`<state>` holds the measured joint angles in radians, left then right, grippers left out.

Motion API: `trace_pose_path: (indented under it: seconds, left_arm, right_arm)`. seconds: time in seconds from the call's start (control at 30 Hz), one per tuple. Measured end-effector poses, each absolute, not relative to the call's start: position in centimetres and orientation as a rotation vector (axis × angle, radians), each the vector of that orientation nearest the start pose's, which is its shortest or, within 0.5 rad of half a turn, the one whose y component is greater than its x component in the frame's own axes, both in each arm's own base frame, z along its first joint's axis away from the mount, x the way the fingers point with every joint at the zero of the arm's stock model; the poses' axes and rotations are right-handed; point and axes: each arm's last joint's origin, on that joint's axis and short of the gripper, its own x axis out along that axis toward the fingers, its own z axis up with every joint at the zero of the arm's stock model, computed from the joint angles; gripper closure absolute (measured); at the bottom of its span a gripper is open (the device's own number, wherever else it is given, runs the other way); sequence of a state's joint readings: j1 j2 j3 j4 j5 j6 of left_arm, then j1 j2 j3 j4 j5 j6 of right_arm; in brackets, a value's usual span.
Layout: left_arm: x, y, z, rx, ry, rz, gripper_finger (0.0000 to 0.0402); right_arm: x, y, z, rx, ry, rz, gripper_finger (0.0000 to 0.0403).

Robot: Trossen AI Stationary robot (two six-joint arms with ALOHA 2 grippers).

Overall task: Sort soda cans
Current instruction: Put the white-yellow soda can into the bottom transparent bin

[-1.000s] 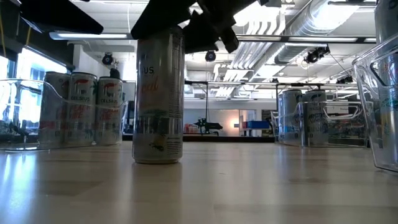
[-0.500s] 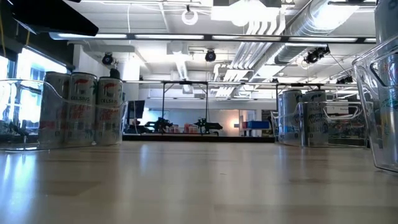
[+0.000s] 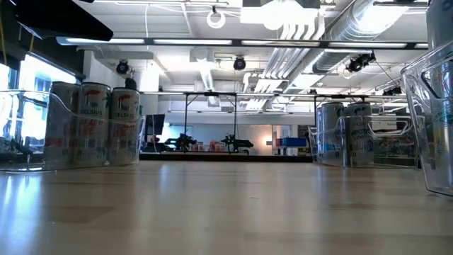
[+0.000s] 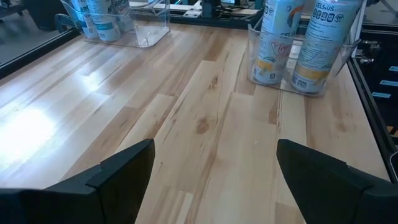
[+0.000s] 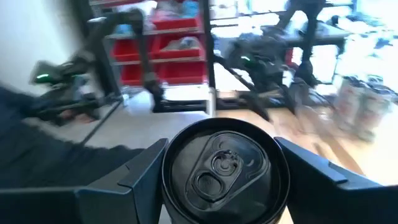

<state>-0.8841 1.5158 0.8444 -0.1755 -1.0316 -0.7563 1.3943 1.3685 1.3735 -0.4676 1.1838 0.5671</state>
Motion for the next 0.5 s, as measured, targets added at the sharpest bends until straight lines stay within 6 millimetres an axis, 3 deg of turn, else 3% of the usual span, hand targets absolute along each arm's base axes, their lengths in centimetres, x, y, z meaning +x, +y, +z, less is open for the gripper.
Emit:
trace_pose_path:
  seconds: [0.27, 0.5]
  left_arm:
    - [20.3, -20.8, 20.0, -0.053, 0.390, 0.302, 0.0069]
    - [20.3, -20.8, 20.0, -0.052, 0.390, 0.302, 0.0069]
  right_arm:
    - [8.1, 26.2, 35.4, 0.189, 0.350, 0.048, 0.0164]
    - [9.1, 26.2, 33.6, 0.216, 0.411, -0.042, 0.0164]
